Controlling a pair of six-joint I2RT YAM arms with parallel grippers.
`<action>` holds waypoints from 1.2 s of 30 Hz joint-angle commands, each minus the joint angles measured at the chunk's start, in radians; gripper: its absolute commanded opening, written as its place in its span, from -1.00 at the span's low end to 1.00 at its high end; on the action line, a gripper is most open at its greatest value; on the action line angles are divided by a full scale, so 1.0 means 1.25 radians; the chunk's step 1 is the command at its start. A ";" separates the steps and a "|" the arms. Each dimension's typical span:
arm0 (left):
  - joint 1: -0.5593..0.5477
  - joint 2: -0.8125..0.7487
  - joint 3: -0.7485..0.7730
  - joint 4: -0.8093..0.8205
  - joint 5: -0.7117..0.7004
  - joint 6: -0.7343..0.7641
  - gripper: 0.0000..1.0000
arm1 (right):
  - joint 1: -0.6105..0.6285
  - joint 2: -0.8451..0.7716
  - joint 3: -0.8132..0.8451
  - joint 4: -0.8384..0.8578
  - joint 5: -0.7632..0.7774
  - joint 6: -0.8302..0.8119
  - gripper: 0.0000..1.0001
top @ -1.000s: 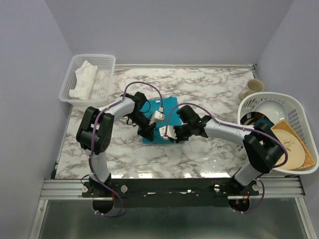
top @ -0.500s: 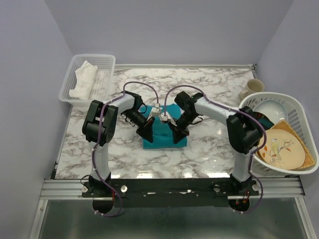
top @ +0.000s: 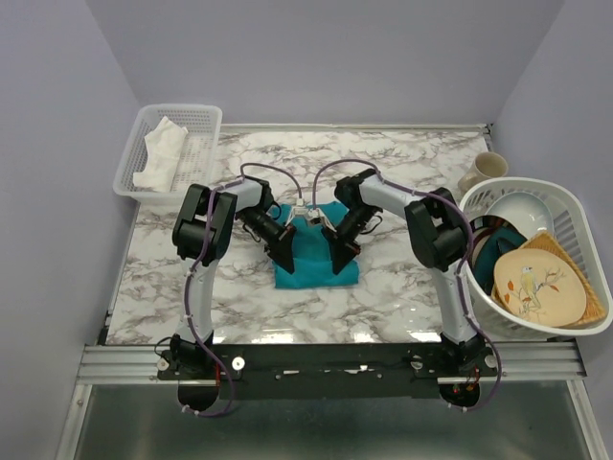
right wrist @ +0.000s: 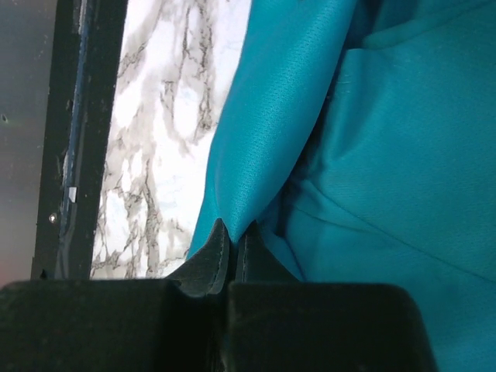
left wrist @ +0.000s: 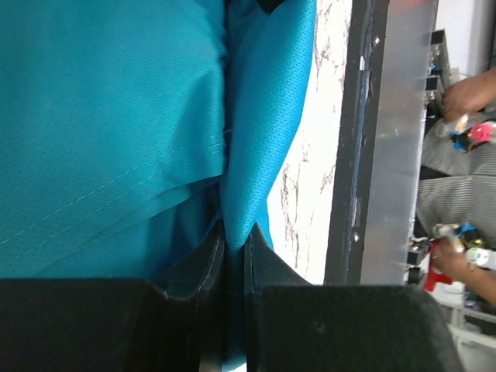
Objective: Roll the t-shirts
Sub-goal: Roll the T-shirt to the center of the board.
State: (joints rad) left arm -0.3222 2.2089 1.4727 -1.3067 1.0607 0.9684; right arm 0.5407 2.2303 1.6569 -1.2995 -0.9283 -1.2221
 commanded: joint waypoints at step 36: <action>-0.016 -0.937 -0.637 0.733 -0.382 0.009 0.50 | 0.036 0.261 0.212 -0.181 0.249 0.255 -0.92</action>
State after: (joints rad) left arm -0.2184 1.3228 0.8951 -0.7479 0.7441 0.8375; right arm 0.5549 2.4821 1.9255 -1.4868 -0.8341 -0.8539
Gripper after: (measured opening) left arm 0.679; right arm 0.060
